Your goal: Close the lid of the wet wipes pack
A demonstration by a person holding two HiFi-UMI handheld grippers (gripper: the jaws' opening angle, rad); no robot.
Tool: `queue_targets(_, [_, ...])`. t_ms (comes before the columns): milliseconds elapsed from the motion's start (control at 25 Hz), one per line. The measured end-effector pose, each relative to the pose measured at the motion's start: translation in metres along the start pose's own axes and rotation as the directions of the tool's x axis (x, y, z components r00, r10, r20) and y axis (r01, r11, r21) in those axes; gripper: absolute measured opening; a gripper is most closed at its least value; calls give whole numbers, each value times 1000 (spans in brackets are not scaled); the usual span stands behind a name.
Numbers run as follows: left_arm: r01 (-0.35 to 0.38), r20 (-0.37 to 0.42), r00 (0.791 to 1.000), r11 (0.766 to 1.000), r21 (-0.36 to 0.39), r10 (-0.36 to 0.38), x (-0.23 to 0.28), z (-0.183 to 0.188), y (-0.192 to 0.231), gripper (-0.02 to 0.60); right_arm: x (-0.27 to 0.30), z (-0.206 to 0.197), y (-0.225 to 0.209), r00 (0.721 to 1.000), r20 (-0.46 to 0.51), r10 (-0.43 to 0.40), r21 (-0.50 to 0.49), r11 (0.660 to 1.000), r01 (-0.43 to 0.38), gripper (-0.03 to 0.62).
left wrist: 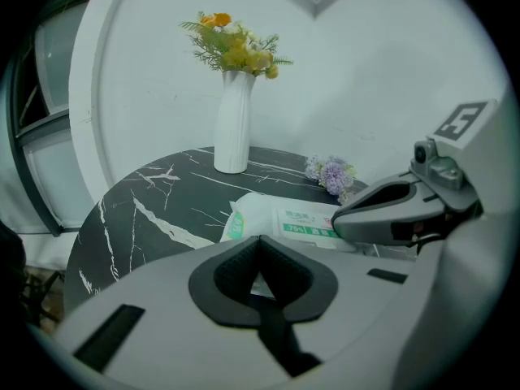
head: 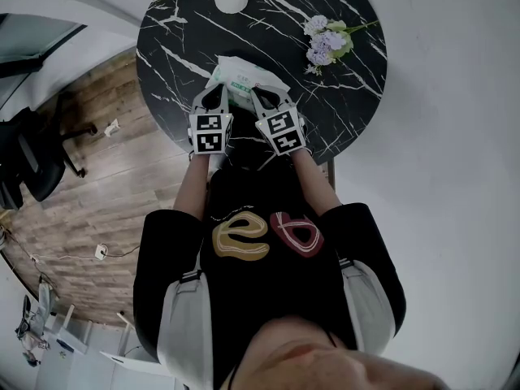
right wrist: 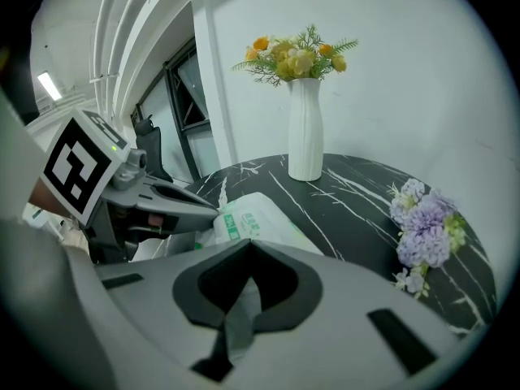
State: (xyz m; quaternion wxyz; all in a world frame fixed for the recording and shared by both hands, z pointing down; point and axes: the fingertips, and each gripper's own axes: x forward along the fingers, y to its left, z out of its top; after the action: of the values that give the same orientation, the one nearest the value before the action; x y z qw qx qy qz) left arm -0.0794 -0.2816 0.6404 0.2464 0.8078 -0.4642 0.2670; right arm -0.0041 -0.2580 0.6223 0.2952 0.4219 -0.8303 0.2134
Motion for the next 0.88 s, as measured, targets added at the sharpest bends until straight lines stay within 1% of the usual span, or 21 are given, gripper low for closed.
queue_targets(320, [4, 5, 1000, 1000, -7, -4, 0, 0, 1, 17, 2, -2, 2, 1000, -16, -4, -9, 1000, 3, 11])
queue_targets(480, [5, 3, 1000, 1000, -4, -5, -1, 0, 1, 17, 1, -2, 2, 999, -36, -29, -61, 998, 27, 12])
queue_targets(800, [7, 1, 1000, 1000, -4, -7, 0, 0, 1, 17, 3, -1, 2, 998, -55, -42, -93, 995, 37, 11])
queue_targets(880, [10, 3, 1000, 1000, -4, -10, 0, 0, 1, 17, 4, -2, 3, 997, -66, -46, -115, 993, 38, 11])
